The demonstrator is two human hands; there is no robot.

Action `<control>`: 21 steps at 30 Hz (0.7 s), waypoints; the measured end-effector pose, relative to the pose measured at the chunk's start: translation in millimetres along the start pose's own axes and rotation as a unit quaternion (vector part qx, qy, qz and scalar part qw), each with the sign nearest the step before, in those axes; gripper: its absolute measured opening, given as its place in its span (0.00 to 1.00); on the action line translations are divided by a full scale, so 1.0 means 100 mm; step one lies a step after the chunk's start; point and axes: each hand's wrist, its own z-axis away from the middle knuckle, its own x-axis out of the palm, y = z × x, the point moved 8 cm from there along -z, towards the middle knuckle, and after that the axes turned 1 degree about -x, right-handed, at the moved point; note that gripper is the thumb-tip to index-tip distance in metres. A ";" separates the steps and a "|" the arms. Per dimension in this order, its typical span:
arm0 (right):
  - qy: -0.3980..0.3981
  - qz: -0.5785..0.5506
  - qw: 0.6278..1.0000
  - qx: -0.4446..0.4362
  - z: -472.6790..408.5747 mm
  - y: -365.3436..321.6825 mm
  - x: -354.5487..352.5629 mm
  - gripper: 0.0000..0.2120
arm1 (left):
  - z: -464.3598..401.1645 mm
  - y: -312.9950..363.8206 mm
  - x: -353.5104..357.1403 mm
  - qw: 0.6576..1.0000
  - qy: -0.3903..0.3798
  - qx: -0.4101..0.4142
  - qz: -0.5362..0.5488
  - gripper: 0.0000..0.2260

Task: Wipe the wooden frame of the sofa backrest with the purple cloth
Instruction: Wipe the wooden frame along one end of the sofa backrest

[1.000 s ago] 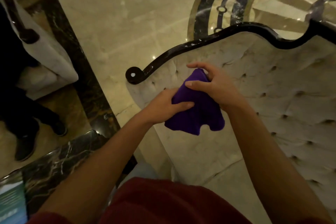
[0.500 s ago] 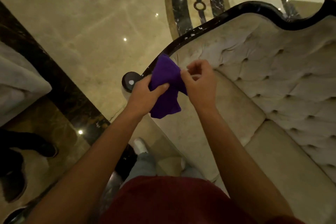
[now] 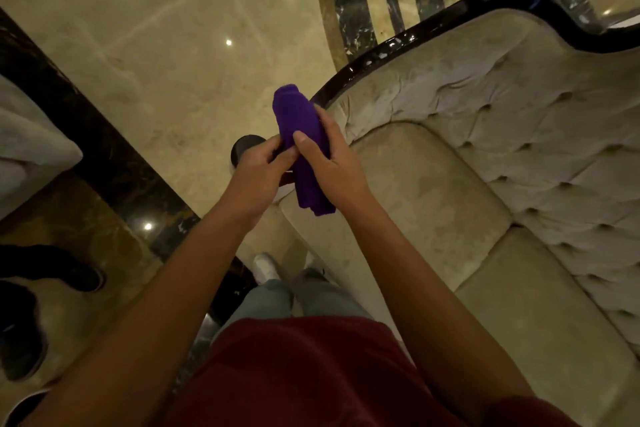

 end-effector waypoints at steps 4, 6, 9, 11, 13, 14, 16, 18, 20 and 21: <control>0.029 -0.007 0.999 -0.015 -0.17 0.01 -0.06 0.34 | -0.05 0.06 0.10 0.994 -0.096 0.018 -0.059 0.16; 0.058 -0.025 0.998 -0.025 -0.18 0.01 -0.09 0.31 | -0.07 0.10 0.09 0.988 -0.129 0.019 -0.082 0.17; 0.099 -0.017 0.995 -0.025 -0.24 0.03 -0.10 0.26 | -0.16 0.07 -0.15 0.991 -0.103 -0.005 -0.088 0.13; 0.123 -0.016 0.992 -0.003 -0.32 0.14 -0.09 0.23 | -0.26 0.01 -0.45 0.990 -0.068 -0.014 -0.121 0.12; 0.139 -0.010 0.990 0.026 -0.39 0.28 -0.02 0.22 | -0.38 -0.10 -0.85 0.987 -0.005 -0.017 -0.160 0.12; 0.142 0.007 0.989 0.027 -0.42 0.31 -0.03 0.22 | -0.45 -0.17 -1.02 0.984 0.036 -0.019 -0.176 0.11; 0.146 0.052 0.987 0.038 -0.56 0.43 0.28 0.23 | -0.66 -0.44 -1.56 0.972 0.106 -0.049 -0.206 0.10; 0.135 0.097 0.986 0.014 -0.66 0.46 0.53 0.24 | -0.81 -0.73 -1.83 0.963 0.142 -0.085 -0.212 0.10; 0.106 0.150 0.983 -0.007 -0.79 0.49 0.87 0.24 | -0.97 -0.97 -1.97 0.955 0.138 -0.119 -0.235 0.11; 0.090 0.181 0.979 -0.008 -0.87 0.55 1.09 0.24 | -1.08 -1.12 -2.03 0.951 0.118 -0.136 -0.253 0.13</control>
